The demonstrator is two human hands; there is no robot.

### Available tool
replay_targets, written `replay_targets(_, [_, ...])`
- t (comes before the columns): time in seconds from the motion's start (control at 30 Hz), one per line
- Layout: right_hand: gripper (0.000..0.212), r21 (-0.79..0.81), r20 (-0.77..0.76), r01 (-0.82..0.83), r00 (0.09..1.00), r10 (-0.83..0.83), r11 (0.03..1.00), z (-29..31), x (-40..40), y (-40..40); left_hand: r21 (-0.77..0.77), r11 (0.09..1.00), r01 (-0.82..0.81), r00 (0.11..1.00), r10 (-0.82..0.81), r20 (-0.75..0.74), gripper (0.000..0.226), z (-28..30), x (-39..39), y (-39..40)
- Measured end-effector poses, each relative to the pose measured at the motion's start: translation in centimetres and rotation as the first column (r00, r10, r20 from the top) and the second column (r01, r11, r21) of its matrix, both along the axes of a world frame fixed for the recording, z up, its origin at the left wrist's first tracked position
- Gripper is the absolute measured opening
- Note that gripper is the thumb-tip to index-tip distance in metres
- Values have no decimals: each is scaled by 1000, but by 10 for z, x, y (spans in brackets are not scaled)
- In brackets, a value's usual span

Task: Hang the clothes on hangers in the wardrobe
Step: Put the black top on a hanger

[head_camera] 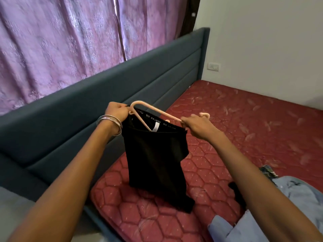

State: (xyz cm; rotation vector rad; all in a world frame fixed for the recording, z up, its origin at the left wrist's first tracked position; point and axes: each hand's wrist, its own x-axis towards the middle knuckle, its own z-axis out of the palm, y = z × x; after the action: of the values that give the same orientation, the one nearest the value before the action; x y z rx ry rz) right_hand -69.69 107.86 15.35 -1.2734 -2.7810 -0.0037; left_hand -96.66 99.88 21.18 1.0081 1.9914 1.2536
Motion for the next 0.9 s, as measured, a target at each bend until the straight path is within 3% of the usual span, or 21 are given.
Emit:
replay_targets(0.13, [32,190,293,-82,956,23,978,16,-3,-13,-40,998,38,954,-48,-296,15,3,8,-1])
replay_targets(0.23, [30,243,349,-75,937,-15,967,26,-12,-21,-119,980,161,880,-197,-433,14,-9,30,-2])
replay_targets(0.33, [22,283,338,-64,940,-37,957,42,-15,-26,-200,954,222,869,-287,-404,16,-24,47,-9])
replay_targets(0.6, [20,335,364,-59,929,-71,940,65,-20,-31,-126,963,240,921,-267,-283,35,-31,65,-19])
replay_targets(0.63, [20,339,369,-76,927,-58,938,68,-22,-30,-179,964,198,873,-257,-416,38,-30,64,-20])
replay_targets(0.7, [20,343,365,-81,930,-53,936,76,-20,-23,-259,962,88,598,-259,-758,42,-26,58,-17])
replay_targets(0.73, [20,335,348,-70,936,-55,940,81,-17,-19,-257,962,96,492,-270,-828,40,-25,53,-16])
replay_targets(0.77, [19,330,332,-60,941,-56,942,86,-14,-15,-249,958,142,461,-287,-840,35,-23,48,-13])
replay_targets(0.87, [17,342,331,-73,942,-48,937,96,-14,-12,-213,935,285,515,-337,-788,21,-17,40,-7])
replay_targets(0.9, [18,346,331,-77,942,-45,935,100,-16,-13,-210,925,316,484,-347,-803,20,-17,42,-5])
